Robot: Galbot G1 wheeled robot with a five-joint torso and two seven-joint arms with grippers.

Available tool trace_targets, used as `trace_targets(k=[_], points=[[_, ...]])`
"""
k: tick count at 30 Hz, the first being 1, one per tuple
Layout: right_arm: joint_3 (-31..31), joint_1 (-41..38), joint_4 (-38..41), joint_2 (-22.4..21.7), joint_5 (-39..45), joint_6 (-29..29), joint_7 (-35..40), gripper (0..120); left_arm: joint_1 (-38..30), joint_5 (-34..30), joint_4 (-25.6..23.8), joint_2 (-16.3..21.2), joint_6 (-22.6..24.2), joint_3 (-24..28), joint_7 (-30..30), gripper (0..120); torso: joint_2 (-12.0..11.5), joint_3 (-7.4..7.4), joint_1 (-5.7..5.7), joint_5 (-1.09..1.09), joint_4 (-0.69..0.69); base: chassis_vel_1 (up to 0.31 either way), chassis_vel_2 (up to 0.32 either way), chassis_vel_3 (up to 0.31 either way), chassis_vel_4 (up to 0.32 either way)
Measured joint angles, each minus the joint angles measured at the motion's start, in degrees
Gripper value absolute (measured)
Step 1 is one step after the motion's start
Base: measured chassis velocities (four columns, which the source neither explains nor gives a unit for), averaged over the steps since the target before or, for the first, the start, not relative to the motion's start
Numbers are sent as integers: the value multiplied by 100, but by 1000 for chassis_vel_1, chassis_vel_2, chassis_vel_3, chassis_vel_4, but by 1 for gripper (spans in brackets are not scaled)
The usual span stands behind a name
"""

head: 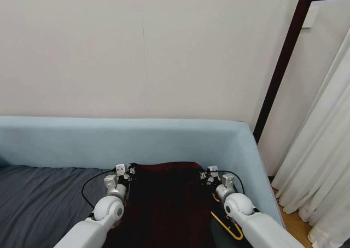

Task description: Pick up the clothes from the sofa and hang them on the clothes hanger.

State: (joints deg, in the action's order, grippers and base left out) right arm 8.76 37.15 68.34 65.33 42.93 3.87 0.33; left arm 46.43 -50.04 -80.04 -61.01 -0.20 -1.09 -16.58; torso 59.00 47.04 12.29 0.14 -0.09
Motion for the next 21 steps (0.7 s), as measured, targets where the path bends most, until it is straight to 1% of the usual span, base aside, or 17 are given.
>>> trace_targets(k=[1, 2, 3, 8, 9, 11, 12, 13, 14, 15, 16, 17, 18, 21], points=[[16, 1, -42, -1, -55, -13, -32, 5, 0, 22, 27, -37, -6, 12, 5, 0, 0, 0, 0, 1, 0, 0, 0, 0, 0], [16, 1, -42, -1, -55, -13, -32, 5, 0, 22, 27, -37, -6, 12, 5, 0, 0, 0, 0, 1, 0, 0, 0, 0, 0], [24, 12, -71, -8, -110, -30, -73, 8, 0, 39, 47, -70, -7, 25, 6, 0, 0, 0, 0, 1, 0, 0, 0, 0, 0], [-6, 137, -149, -66, -359, -205, -122, 29, 11, 114, 93, -254, -16, 54, -6, 0, 0, 0, 0, 1, 0, 0, 0, 0, 0], [-6, 137, -149, -66, -359, -205, -122, 29, 11, 114, 93, -254, -16, 54, -6, 0, 0, 0, 0, 1, 0, 0, 0, 0, 0], [-17, 196, -87, -163, -377, -220, -169, 40, -10, 120, 104, -270, -16, 54, -14, 0, 0, 0, 0, 2, 0, 0, 0, 0, 0], [-17, 215, -49, -211, -389, -220, -208, 44, -21, 120, 107, -266, -17, 55, -14, 0, 0, 0, 0, 1, 0, 0, 0, 0, 0], [-17, 215, -49, -211, -389, -220, -208, 44, -21, 120, 107, -266, -17, 55, -14, 0, 0, 0, 0, 1, 0, 0, 0, 0, 0], [-18, 232, -15, -254, -399, -221, -229, 47, -30, 120, 112, -256, -16, 56, -15, 0, 0, 0, 0, 1, 0, 0, 0, 0, 0], [-13, 252, 10, -297, -407, -232, -239, 54, -38, 120, 118, -242, -16, 46, -15, 0, 0, 0, 0, 1, 0, 0, 0, 0, 0], [-11, 259, 17, -309, -410, -239, -240, 58, -39, 120, 118, -239, -16, 41, -16, 0, 0, 0, 0, 1, 0, 0, 0, 0, 0], [-11, 259, 17, -309, -410, -239, -240, 58, -39, 120, 118, -239, -16, 41, -16, 0, 0, 0, 0, 1, 0, 0, 0, 0, 0], [-8, 271, 29, -329, -421, -248, -240, 60, -39, 120, 118, -232, -16, 29, -16, 0, 0, 0, 0, 1, 0, 0, 0, 0, 0], [-22, 364, 169, -438, -465, -178, -114, 77, 23, 117, 38, -179, -16, -56, -13, 0, 0, 0, 0, 2, 2, 0, 0, 0, 0]])
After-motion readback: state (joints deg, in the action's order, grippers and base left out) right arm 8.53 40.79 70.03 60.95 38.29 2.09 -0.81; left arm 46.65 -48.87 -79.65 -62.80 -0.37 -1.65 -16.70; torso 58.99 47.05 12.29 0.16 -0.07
